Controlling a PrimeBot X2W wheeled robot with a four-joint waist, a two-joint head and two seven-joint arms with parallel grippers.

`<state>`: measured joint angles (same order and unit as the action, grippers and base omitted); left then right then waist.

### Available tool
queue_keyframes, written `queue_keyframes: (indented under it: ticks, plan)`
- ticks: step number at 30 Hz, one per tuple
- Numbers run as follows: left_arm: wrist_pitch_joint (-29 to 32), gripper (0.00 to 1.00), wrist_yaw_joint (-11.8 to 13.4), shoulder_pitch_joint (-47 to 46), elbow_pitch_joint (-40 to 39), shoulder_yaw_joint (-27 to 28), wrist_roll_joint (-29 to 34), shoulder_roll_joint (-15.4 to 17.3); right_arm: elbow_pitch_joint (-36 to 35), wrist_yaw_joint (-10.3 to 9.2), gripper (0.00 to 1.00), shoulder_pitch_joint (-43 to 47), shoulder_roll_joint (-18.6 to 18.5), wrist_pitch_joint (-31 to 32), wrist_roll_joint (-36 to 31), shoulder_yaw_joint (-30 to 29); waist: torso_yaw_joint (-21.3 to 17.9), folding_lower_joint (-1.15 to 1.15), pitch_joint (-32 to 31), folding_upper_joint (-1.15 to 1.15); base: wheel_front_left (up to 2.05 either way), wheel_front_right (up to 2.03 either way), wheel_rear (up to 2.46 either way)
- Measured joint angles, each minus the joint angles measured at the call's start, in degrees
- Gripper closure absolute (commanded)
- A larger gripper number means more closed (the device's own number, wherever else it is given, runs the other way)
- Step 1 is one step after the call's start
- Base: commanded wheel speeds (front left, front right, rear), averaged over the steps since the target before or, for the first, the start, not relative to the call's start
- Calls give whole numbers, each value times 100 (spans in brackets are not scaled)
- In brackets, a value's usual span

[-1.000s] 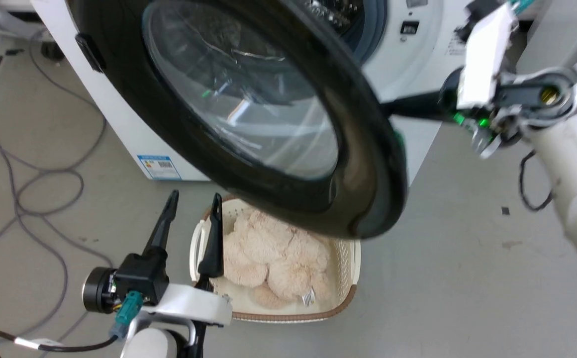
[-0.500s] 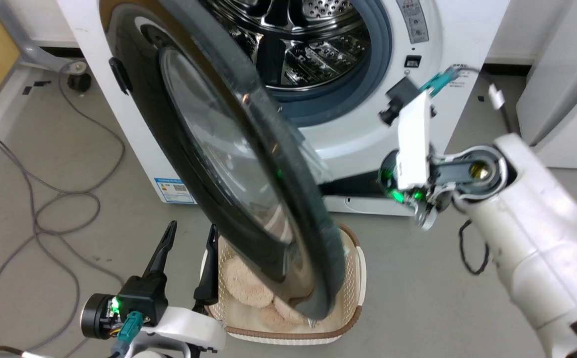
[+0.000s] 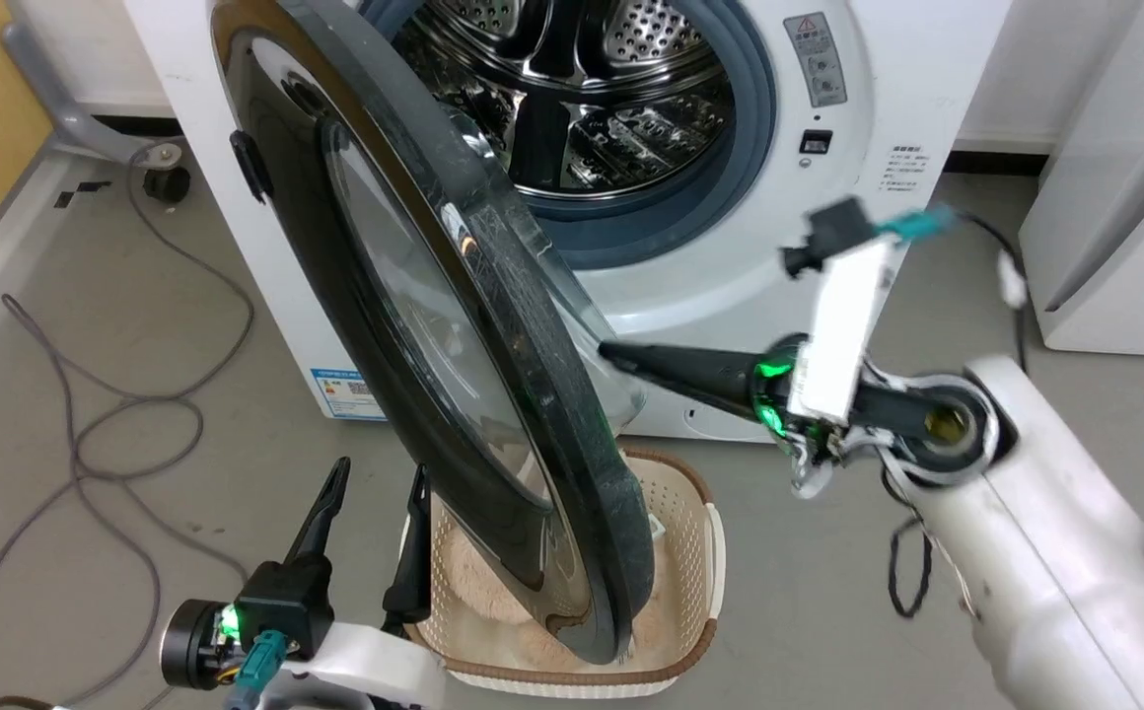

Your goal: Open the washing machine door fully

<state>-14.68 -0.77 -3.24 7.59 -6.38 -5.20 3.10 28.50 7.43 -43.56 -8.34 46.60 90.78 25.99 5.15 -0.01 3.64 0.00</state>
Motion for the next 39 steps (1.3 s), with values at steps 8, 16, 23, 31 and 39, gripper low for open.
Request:
queue_keyframes:
  ticks: [8, 16, 23, 31, 39]
  plan:
    - [0, 0, -27, 104, 115, 25, -1, 2, -888, 0, 0, 1585, -203, -2136, -522, -691, -72, 0, -148, 0, 0, 0, 0]
    - [0, 0, -41, 238, 244, 38, -5, 3, -1004, 0, 0, 3292, -175, -4375, -1307, -1381, -127, 0, -369, 0, 0, 0, 0]
    - [0, 0, -37, 308, 287, 138, -11, 13, -767, 0, 0, 4017, -101, -5848, -2666, -1967, -255, 0, -421, 0, 0, 0, 0]
    - [0, 0, -36, 321, 320, 183, -11, 34, -1357, 1, 0, 4162, 197, -6133, -5522, -3029, -366, 1, -402, 0, 0, 0, 0]
    - [0, 0, -34, 321, 346, 198, -10, 40, -2643, 2, 0, 4450, 502, -5891, -7987, -3262, -339, 1, -409, 0, 0, 0, 0]
